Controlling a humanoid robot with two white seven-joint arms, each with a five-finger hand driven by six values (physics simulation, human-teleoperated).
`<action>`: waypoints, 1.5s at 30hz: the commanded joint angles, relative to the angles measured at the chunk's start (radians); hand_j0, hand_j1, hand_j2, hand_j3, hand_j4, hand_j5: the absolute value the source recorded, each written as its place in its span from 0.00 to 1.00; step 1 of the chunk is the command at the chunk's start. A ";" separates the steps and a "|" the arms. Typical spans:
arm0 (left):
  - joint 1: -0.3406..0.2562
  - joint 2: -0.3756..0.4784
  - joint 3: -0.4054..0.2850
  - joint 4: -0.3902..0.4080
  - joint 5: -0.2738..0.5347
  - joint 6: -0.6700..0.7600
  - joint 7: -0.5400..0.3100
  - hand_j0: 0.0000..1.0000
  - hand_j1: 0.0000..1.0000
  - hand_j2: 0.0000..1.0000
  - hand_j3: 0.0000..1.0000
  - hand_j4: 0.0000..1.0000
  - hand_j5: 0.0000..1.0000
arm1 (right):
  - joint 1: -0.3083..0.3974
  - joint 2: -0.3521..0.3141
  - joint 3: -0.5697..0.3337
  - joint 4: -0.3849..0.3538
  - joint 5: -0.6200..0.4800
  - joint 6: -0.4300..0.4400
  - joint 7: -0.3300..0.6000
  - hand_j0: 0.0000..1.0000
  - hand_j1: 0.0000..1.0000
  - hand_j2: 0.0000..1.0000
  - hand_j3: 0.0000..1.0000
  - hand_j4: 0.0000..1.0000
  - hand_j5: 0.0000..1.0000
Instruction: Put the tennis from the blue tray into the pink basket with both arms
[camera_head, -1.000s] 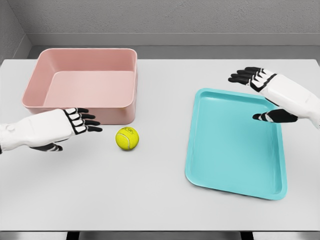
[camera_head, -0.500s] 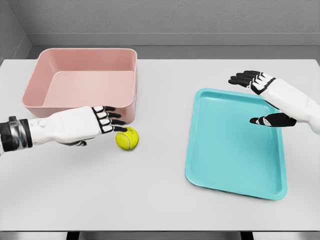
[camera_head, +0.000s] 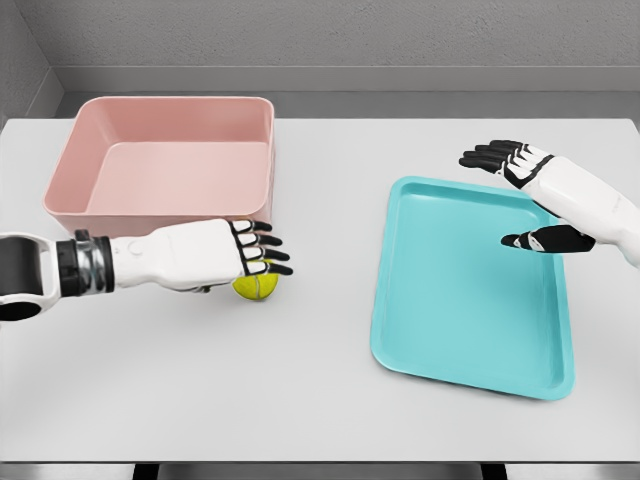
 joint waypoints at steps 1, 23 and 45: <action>0.000 -0.003 -0.004 0.017 0.003 0.002 0.000 1.00 1.00 1.00 1.00 1.00 1.00 | 0.000 -0.001 0.000 0.008 -0.007 0.003 -0.001 1.00 1.00 1.00 1.00 1.00 1.00; -0.054 -0.068 -0.091 0.095 0.003 0.002 0.000 1.00 1.00 1.00 1.00 1.00 1.00 | 0.000 -0.001 -0.002 0.022 -0.007 0.003 -0.001 1.00 1.00 1.00 1.00 1.00 1.00; -0.080 -0.103 -0.123 0.148 -0.006 0.002 -0.004 0.97 0.97 0.97 0.97 0.97 0.97 | 0.000 -0.004 -0.002 0.045 -0.007 0.003 -0.001 1.00 1.00 1.00 1.00 1.00 1.00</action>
